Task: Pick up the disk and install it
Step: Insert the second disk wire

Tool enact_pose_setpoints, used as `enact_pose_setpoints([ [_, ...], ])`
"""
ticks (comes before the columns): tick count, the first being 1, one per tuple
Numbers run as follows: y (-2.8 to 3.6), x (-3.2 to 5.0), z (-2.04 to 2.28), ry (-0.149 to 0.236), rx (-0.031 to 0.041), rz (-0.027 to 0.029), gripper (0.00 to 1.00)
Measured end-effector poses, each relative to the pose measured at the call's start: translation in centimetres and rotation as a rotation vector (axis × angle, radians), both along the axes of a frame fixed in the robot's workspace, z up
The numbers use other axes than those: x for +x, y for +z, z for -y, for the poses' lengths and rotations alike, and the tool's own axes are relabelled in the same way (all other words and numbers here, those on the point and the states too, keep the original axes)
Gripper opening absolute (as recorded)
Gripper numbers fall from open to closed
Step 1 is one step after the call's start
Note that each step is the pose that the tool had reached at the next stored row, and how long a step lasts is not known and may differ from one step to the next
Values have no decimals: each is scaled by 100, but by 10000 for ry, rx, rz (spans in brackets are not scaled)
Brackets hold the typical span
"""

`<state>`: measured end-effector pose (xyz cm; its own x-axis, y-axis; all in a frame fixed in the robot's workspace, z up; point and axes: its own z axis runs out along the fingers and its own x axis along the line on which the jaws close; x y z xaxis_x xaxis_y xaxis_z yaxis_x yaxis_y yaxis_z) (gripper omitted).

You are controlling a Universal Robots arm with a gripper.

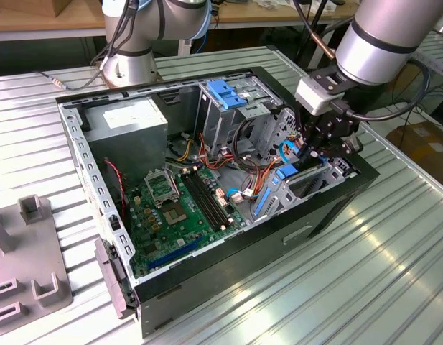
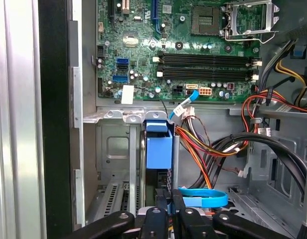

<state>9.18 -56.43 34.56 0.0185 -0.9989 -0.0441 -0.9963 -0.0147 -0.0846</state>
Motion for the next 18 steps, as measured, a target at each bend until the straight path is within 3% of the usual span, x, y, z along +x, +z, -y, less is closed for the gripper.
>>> enact_pose_setpoints([
  [12, -56, 0, 5, 1, 31, 1, 17],
  [13, -45, 0, 6, 1, 25, 0, 24],
  [16, 71, 1, 5, 0, 21, 0, 24],
  [18, 107, 1, 5, 0, 26, 0, 24],
])
